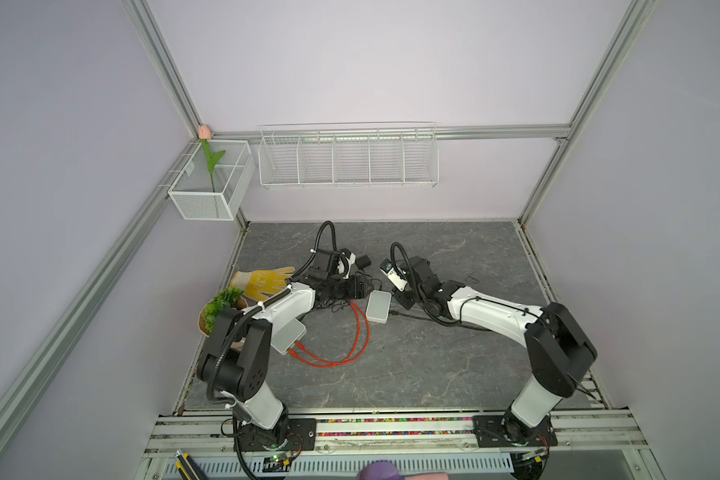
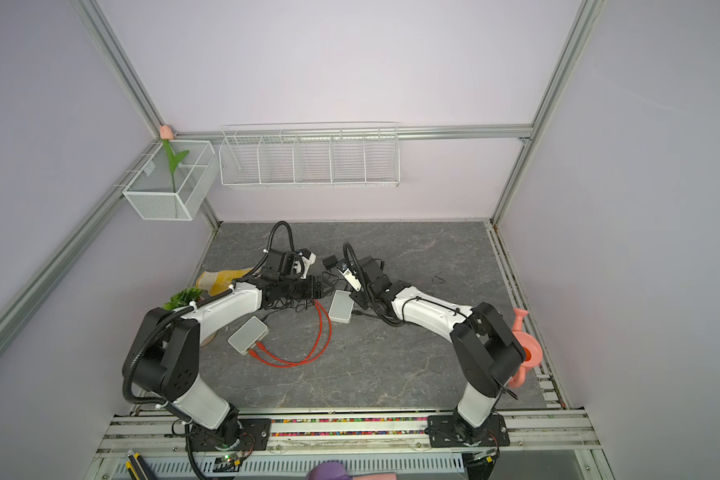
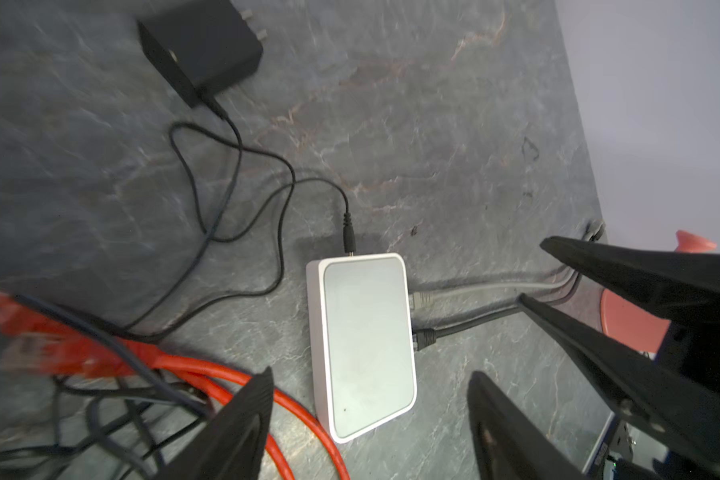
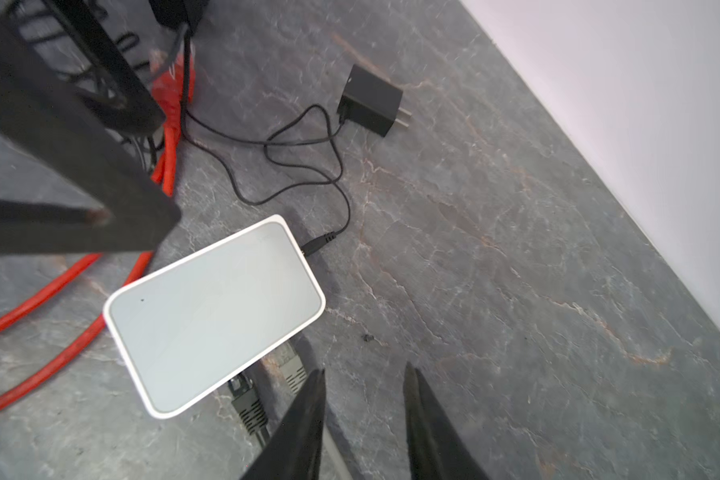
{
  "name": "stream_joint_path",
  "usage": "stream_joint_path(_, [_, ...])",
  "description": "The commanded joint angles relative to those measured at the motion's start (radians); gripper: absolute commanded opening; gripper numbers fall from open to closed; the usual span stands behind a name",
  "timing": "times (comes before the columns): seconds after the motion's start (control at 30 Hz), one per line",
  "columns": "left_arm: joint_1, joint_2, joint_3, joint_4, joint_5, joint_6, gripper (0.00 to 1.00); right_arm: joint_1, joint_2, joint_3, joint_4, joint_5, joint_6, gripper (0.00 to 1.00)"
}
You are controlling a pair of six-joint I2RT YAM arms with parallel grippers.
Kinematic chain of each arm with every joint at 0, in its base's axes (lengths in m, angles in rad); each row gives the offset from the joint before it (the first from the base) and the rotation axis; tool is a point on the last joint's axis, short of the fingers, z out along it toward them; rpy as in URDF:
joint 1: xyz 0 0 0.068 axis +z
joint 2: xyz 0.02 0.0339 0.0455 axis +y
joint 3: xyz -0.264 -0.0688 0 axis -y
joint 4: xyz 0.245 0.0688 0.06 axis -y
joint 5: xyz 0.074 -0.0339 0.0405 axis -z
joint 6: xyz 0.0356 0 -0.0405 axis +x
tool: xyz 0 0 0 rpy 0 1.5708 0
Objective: Insert the plug into the switch port
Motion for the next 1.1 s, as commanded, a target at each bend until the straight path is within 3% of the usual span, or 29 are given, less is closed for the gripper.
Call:
stream_joint_path(0.0, [0.001,-0.064,0.023,-0.061,-0.071,0.028,0.80,-0.021,-0.088,-0.018,-0.038,0.001,0.035,0.38])
stream_joint_path(0.33, [0.003,-0.293,-0.064,0.012,-0.242,0.036,0.90,-0.085,-0.287,0.011,-0.138,-0.013,0.086,0.48])
stream_joint_path(0.73, [0.003,-0.563,-0.134,-0.034,-0.432,0.074,0.96,-0.142,-0.625,-0.050,-0.226,0.114,0.131,0.56])
stream_joint_path(1.07, [0.003,-0.788,-0.210,-0.115,-0.619,0.103,0.99,-0.173,-0.924,-0.184,-0.250,0.252,0.139,0.57])
